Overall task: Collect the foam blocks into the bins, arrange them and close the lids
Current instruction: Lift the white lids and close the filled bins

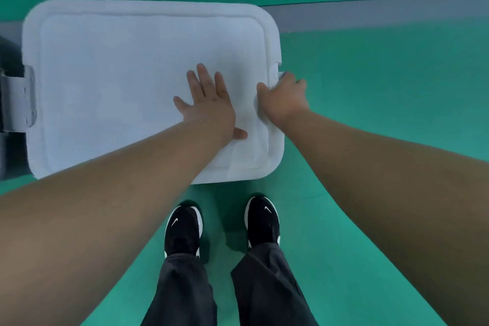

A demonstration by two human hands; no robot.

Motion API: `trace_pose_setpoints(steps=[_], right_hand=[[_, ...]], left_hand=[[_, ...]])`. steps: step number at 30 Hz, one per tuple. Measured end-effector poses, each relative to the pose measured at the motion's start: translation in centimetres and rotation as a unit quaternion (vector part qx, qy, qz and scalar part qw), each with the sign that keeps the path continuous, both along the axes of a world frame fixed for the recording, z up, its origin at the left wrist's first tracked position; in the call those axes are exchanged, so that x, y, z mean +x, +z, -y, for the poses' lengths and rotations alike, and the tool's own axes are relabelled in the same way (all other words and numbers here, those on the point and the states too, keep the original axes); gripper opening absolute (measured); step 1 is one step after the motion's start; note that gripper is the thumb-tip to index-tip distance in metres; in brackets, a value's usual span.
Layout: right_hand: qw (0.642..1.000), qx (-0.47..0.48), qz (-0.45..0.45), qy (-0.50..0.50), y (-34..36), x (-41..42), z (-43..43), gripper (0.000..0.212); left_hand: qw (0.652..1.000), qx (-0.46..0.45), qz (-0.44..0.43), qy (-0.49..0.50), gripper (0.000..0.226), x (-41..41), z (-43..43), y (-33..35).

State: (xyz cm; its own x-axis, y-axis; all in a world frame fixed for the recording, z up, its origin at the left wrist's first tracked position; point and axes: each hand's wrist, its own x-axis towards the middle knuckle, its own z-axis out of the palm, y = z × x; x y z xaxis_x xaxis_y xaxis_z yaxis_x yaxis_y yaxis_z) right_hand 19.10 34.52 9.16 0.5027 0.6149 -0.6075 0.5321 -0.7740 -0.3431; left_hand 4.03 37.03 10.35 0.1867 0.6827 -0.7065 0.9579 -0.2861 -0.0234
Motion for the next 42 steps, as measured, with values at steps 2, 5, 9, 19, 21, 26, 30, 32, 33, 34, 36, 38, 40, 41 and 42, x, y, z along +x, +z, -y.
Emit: trace_pose_setpoints(steps=[2, 5, 9, 19, 21, 26, 30, 32, 33, 34, 36, 38, 40, 41, 42], right_hand=[[0.998, 0.050, 0.026, -0.014, 0.1, 0.3, 0.2, 0.064], [0.994, 0.073, 0.077, 0.038, 0.1, 0.6, 0.8, 0.046], [0.995, 0.069, 0.067, 0.038, 0.3, 0.1, 0.8, 0.040], [0.988, 0.045, 0.143, 0.040, 2.3, -2.7, 0.4, 0.061], [0.986, 0.059, 0.140, 0.064, 3.6, -3.5, 0.0, 0.075], [0.969, 0.097, 0.101, 0.203, 8.3, -7.5, -2.8, 0.070], [0.940, 0.078, 0.062, 0.325, 13.8, -13.0, -5.5, 0.057], [0.922, 0.084, 0.053, 0.374, 17.3, -16.5, -6.9, 0.050], [0.911, 0.093, 0.053, 0.398, 19.2, -18.4, -7.6, 0.047], [0.900, 0.102, 0.055, 0.421, 21.0, -20.7, -8.3, 0.045], [0.872, 0.115, 0.057, 0.472, 24.3, -26.3, -9.6, 0.042], [0.840, 0.129, 0.062, 0.523, 26.6, -32.0, -10.5, 0.038], [0.812, 0.139, 0.063, 0.563, 27.4, -38.2, -11.1, 0.034], [0.800, 0.143, 0.062, 0.580, 27.3, -41.3, -11.3, 0.033], [0.789, 0.145, 0.062, 0.594, 27.1, -44.5, -11.2, 0.032]], left_hand=[[1.000, 0.000, -0.007, -0.005, 0.147, 0.0, 0.1, 0.0], [1.000, 0.002, 0.006, -0.004, 0.147, -0.4, 0.3, -0.1], [1.000, 0.012, 0.028, -0.005, 0.145, -0.8, 0.6, -0.3], [0.996, 0.016, 0.090, -0.013, 0.132, -2.5, 0.5, 0.1], [0.984, 0.030, 0.174, 0.000, 0.107, -4.5, -0.7, 0.8], [0.952, 0.105, 0.258, 0.125, 0.060, -13.7, -4.5, 5.0], [0.945, 0.080, 0.241, 0.206, 0.046, -21.5, -5.0, 10.0], [0.938, 0.089, 0.243, 0.231, 0.039, -25.4, -4.3, 13.1], [0.935, 0.103, 0.243, 0.238, 0.035, -27.4, -3.6, 14.8], [0.932, 0.117, 0.236, 0.247, 0.032, -29.5, -2.9, 16.2], [0.925, 0.131, 0.213, 0.286, 0.030, -34.7, -0.7, 18.7], [0.913, 0.137, 0.198, 0.330, 0.030, -39.7, 1.6, 19.9], [0.897, 0.147, 0.192, 0.370, 0.031, -44.6, 3.6, 20.1], [0.889, 0.153, 0.195, 0.385, 0.031, -47.0, 4.5, 19.8], [0.881, 0.163, 0.200, 0.398, 0.030, -49.5, 5.3, 19.4]])
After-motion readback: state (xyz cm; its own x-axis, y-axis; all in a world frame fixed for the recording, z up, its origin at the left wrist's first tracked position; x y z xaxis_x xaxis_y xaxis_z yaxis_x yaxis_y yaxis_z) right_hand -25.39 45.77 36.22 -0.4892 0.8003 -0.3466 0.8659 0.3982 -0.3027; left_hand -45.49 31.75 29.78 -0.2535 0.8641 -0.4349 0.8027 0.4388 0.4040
